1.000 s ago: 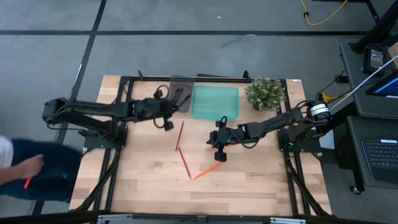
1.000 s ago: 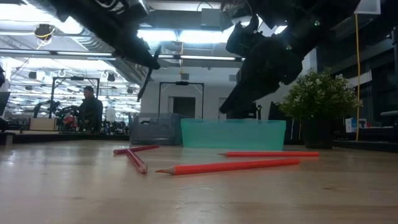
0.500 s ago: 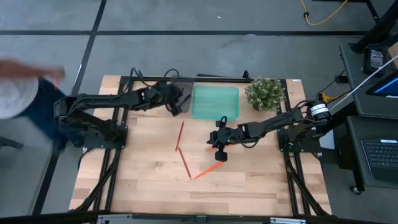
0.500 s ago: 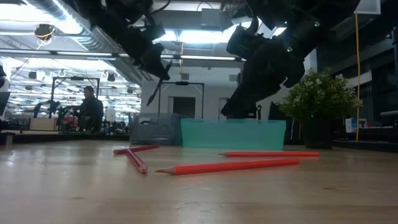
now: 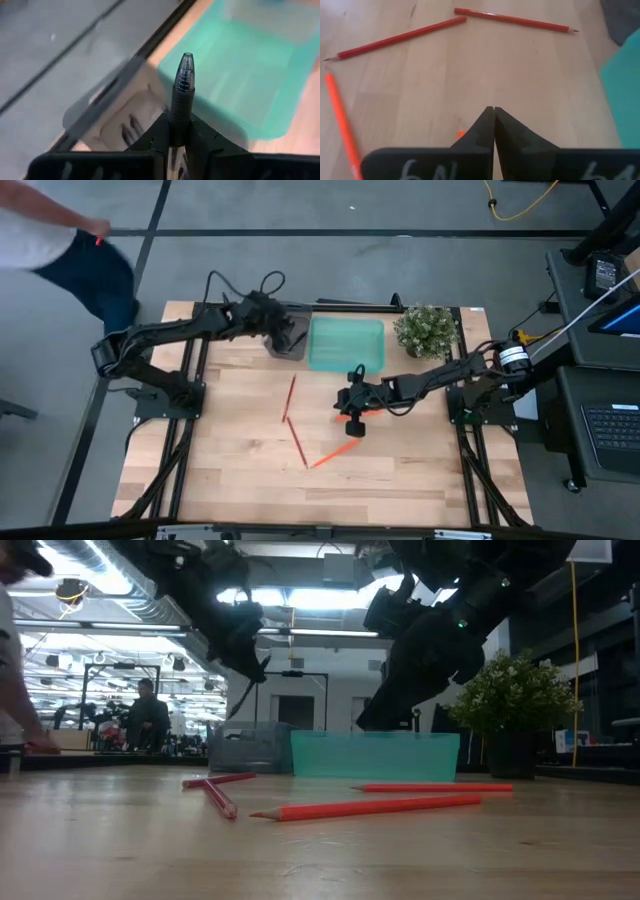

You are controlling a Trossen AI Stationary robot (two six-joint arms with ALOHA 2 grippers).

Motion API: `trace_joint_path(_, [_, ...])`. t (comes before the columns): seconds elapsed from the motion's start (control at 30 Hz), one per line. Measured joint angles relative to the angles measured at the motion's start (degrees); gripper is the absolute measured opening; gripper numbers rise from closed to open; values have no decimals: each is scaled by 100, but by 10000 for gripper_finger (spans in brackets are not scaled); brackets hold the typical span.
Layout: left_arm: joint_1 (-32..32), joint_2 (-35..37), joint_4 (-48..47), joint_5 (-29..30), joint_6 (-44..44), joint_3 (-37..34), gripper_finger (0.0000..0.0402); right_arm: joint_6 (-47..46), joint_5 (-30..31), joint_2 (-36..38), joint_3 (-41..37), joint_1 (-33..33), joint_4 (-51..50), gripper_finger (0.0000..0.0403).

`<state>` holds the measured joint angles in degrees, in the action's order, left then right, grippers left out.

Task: Sort pens & pencils
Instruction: Put the black pen into the black bin

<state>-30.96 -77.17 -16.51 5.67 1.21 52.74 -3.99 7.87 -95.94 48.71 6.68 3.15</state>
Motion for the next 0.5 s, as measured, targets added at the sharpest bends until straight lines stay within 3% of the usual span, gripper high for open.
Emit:
trace_joint_path(0.3, [-260,-1082,-845,-516,-15,1101,31,-1,2,0,0,-206,12,9])
trace_joint_path(0.5, [-375,-1848,-1703,-561,-15,1801,31,0,4,0,0,-219,12,19])
